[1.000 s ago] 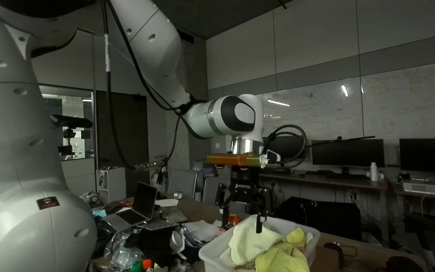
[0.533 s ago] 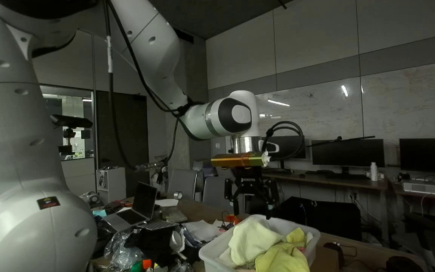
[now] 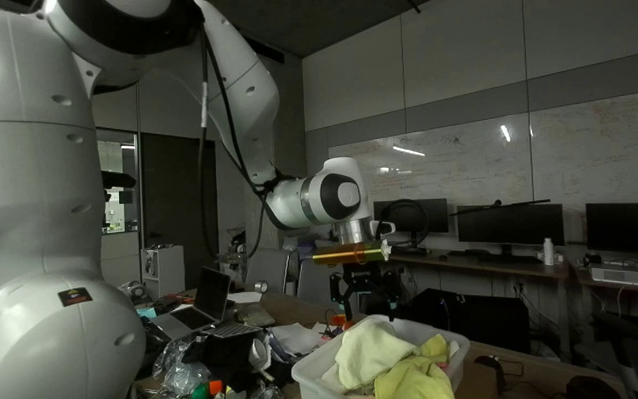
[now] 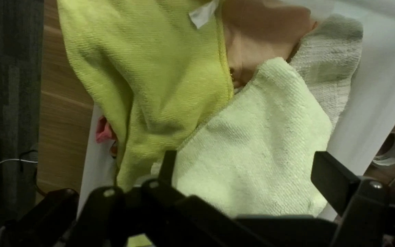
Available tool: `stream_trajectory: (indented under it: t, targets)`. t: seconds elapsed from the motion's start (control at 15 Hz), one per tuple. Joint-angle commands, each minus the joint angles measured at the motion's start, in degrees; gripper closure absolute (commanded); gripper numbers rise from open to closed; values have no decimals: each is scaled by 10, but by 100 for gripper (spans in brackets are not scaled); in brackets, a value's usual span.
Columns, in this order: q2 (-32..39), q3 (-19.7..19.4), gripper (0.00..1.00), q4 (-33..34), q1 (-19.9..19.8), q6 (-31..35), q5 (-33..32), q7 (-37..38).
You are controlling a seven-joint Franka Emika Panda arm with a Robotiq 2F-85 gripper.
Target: Remove the shirts from the basket and put them on the table.
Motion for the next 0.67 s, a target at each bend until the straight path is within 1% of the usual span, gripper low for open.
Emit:
stream_trajectory:
  t: [0.0,0.27,0.6]
  targets:
    - [74,5,0,46,4,17,-33,10]
    - [142,0,0,88,3,13,-61,5]
    - [212,2,0,141,-6,3,-29,-22]
